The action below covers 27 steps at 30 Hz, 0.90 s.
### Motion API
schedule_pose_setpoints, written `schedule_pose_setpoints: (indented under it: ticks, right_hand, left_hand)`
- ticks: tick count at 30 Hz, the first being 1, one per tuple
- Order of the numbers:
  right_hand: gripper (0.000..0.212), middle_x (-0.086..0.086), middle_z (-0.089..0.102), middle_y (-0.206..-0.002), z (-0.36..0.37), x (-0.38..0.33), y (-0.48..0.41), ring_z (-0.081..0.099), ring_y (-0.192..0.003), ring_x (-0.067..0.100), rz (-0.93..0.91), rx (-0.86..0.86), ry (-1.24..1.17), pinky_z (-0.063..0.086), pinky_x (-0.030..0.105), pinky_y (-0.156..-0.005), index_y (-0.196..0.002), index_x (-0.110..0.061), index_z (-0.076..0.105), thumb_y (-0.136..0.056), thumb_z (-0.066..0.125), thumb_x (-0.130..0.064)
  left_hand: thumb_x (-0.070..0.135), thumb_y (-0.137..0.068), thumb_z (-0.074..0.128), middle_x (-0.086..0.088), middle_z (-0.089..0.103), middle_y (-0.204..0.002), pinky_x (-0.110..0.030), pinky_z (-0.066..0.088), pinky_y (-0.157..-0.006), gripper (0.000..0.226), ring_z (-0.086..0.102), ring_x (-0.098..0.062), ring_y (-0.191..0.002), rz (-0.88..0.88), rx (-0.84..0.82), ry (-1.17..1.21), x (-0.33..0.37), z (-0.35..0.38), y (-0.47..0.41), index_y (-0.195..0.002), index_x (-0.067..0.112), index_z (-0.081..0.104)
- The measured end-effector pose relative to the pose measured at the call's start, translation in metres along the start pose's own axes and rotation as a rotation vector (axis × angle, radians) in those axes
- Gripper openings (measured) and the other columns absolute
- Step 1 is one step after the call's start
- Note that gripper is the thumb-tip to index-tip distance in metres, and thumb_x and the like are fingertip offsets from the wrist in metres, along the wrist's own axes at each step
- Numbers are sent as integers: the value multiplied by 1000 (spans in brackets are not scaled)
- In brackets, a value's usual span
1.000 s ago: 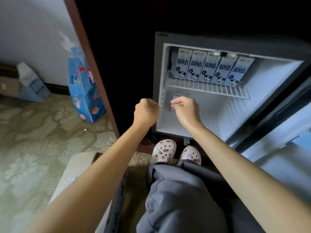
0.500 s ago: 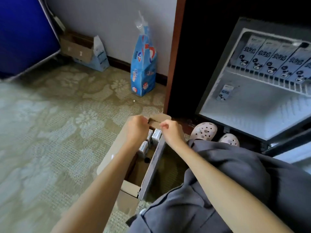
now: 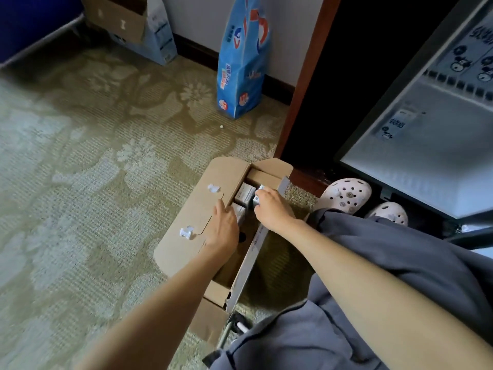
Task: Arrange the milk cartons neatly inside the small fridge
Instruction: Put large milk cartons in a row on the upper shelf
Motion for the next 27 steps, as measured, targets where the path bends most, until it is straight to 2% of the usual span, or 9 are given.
schedule_pose_setpoints:
  ticks: [4, 8, 13, 18, 23, 27]
  right_hand:
    - [41, 10, 41, -137, 2, 11, -15, 34, -129, 25, 7, 32, 129, 40, 35, -98, -131, -4, 39, -92, 46, -9]
    - [39, 10, 41, -134, 5, 19, -23, 32, -128, 25, 22, 33, 178, 39, 35, -99, -126, -4, 44, -89, 50, -12]
    - [44, 9, 38, -134, 10, 19, -28, 31, -128, 24, -1, 60, 236, 41, 35, -98, -126, -6, 43, -87, 58, -21]
    - [46, 10, 38, -133, 12, 20, -31, 32, -126, 24, 3, 83, 273, 42, 35, -98, -123, -5, 44, -85, 62, -23]
    - [44, 7, 43, -128, 23, 17, -31, 35, -121, 23, -19, 96, 399, 34, 35, -99, -117, -8, 50, -85, 60, -36]
    - [41, 6, 46, -129, 27, 17, -33, 38, -121, 22, 12, 157, 390, 31, 34, -100, -120, -10, 49, -87, 59, -32]
  left_hand:
    - [13, -91, 51, -11, 31, -133, -31, 42, -89, 31, 38, -25, -114, 13, 63, -62, -3, 7, -8, -121, 3, 50]
    - [20, -94, 46, -10, 29, -137, -33, 35, -95, 31, 33, -25, -123, 32, 87, -102, 6, 7, -17, -119, 3, 54]
    - [35, -93, 45, -9, 22, -146, -34, 30, -102, 49, 23, -23, -135, 76, 67, -202, 9, 12, -23, -128, 1, 49]
    - [26, -89, 53, -10, 11, -153, -35, 28, -106, 43, 16, -24, -140, 103, 31, -232, 6, 19, -17, -126, 4, 50]
    - [31, -88, 57, -9, 10, -152, -37, 22, -112, 47, 10, -25, -143, 83, 24, -287, 8, 22, -21, -127, 5, 50]
    - [22, -89, 57, -8, 9, -152, -37, 17, -113, 44, 5, -25, -144, 41, 21, -334, 6, 24, -27, -129, 8, 48]
Point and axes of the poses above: each hand's wrist, its own y-axis away from the middle knuckle, its own z-axis out of the palm, x = y × z, the point moved 7 cm from there along -y, towards the middle knuckle
